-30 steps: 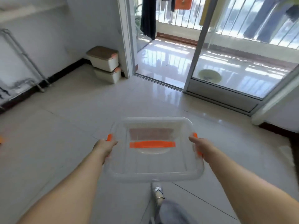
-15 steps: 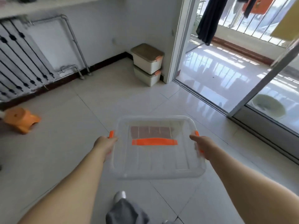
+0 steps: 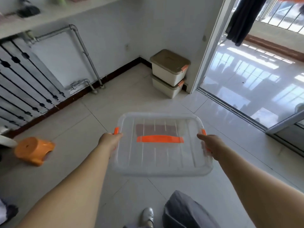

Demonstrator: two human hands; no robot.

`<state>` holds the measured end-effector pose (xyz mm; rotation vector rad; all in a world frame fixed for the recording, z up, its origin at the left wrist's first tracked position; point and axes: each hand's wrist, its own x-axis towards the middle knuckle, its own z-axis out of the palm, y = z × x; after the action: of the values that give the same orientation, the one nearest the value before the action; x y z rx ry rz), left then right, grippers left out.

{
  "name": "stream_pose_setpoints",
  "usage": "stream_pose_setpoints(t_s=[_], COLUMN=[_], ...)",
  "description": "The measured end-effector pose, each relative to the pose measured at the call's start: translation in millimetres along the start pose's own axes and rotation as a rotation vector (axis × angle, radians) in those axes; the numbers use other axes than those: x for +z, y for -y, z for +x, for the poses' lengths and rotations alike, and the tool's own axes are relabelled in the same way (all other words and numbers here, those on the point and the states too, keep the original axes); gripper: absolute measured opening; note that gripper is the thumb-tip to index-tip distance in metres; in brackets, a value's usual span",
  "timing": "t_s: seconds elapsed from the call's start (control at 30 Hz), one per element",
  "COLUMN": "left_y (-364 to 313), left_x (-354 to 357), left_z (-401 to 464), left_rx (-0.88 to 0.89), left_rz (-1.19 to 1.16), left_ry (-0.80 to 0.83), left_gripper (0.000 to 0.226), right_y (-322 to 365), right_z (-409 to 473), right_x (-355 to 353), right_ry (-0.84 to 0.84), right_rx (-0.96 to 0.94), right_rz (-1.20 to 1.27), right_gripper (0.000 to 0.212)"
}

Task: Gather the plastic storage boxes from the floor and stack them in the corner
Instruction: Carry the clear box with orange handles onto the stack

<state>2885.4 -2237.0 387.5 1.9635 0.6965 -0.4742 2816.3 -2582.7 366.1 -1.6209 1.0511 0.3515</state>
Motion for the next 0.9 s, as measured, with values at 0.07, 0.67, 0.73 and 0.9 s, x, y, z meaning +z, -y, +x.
stream_pose_setpoints(t_s=[0.07,0.67,0.73,0.9], left_y=[-26,-305,-338,-422], left_x=[-1,17,19,30], left_z=[37,315,353,445], left_rx=[0.001,0.008,0.016,0.062], left_rz=[0.005,0.008,-0.006,-0.009], left_ry=[0.006,-0.033,-0.008,0.084], left_gripper=[0.037,0.019,0.018,0.024], right_y=[32,364,398,466], right_z=[25,260,287,344], right_x=[14,88,98,120], right_ry=[0.005,0.032,0.027,-0.030], right_rx=[0.020,0.062,0.062,0.080], right_rz=[0.022,0.098,0.133,0.220], right_gripper=[0.045,0.026,0.025,0.025])
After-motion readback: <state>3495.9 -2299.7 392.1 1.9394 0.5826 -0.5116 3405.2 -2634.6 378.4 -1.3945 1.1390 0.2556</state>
